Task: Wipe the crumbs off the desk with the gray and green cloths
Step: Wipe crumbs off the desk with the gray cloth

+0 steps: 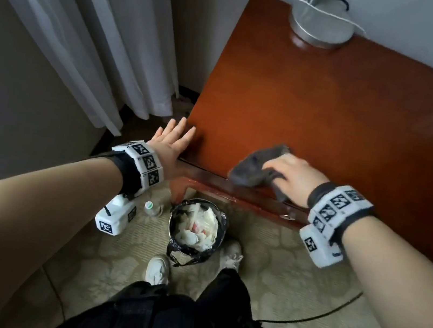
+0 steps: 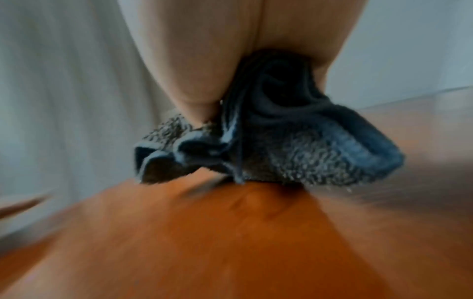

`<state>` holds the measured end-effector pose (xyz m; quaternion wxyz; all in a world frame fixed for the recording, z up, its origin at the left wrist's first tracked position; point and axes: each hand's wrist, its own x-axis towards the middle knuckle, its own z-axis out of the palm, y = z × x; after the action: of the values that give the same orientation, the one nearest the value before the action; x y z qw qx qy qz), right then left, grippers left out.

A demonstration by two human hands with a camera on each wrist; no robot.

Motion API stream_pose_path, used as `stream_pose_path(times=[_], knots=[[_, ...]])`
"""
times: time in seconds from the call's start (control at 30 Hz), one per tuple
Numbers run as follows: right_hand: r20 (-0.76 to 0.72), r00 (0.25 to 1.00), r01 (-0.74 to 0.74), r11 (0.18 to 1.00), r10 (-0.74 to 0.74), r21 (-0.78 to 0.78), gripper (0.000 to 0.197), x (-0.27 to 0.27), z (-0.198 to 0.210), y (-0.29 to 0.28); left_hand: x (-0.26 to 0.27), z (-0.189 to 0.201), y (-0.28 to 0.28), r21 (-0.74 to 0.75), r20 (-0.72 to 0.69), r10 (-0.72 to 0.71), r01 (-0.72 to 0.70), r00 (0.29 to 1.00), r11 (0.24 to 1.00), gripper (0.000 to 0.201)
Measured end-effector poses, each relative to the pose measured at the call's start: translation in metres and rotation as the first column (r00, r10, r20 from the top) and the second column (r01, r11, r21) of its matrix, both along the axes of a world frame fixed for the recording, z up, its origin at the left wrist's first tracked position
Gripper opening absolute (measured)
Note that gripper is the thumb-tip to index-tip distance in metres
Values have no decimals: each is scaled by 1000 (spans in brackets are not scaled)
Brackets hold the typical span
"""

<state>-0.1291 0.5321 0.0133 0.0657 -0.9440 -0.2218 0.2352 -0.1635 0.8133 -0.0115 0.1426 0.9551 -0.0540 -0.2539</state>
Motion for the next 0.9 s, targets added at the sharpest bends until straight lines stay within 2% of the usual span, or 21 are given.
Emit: stream_pose_path(times=[0.03,0.07,0.1,0.13,0.17,0.2,0.23,0.27,0.33,0.4,0.47,0.53,0.57,0.6,0.67,0.73,0.8,0.83,0.9], knots=[[86,976,196,979,-201,60,39,10,4,-23,3,-1,-7,12,3,-28,28,1000,1000,96],[163,897,400,911,-411,99,39,21,6,-46,6,-2,-14,32,4,-53,53,999,998,93],[204,781,582,807,-590,101,40,31,6,-66,9,-3,-22,54,9,-72,72,997,996,90],[203,666,723,688,-718,60,42,40,3,-79,12,-3,-31,75,16,-87,86,996,993,86],[176,594,800,599,-785,-26,45,48,-1,-86,14,-3,-40,92,19,-94,92,995,992,83],[138,577,816,564,-805,-125,46,55,-8,-86,17,-3,-49,103,20,-88,86,996,991,80],[115,594,799,568,-796,-196,47,58,-15,-84,20,-1,-58,109,20,-77,74,997,991,78],[120,644,759,610,-756,-226,48,57,-20,-80,23,0,-68,113,25,-66,63,998,992,76],[173,814,579,796,-554,-174,46,46,-26,-71,34,3,-89,126,51,-55,49,997,991,72],[167,957,253,963,-236,-91,46,25,-23,-64,44,5,-112,126,66,-36,28,997,992,69],[70,994,-80,997,80,-12,46,5,-15,-65,51,6,-133,127,63,-4,-4,998,992,65],[-71,958,-278,960,278,10,43,2,-7,-85,58,7,-152,137,46,3,-9,999,990,64],[-117,949,-291,956,292,27,41,9,-2,-100,61,6,-160,148,42,-6,-1,999,989,64],[-124,962,-238,969,245,63,40,18,2,-119,65,7,-169,156,42,-16,10,999,988,64],[-34,999,2,985,4,171,40,44,9,-159,74,8,-183,156,41,-15,8,999,988,65],[54,949,293,932,-311,214,39,72,16,-200,82,9,-197,144,29,13,-17,1000,989,67],[81,846,519,849,-527,104,39,96,15,-228,90,8,-210,141,3,45,-45,999,989,68],[76,833,550,835,-549,7,41,104,11,-234,94,8,-215,147,-9,60,-58,998,987,69],[67,856,516,847,-512,-130,48,112,-2,-234,102,10,-223,167,-30,88,-82,996,983,70]])
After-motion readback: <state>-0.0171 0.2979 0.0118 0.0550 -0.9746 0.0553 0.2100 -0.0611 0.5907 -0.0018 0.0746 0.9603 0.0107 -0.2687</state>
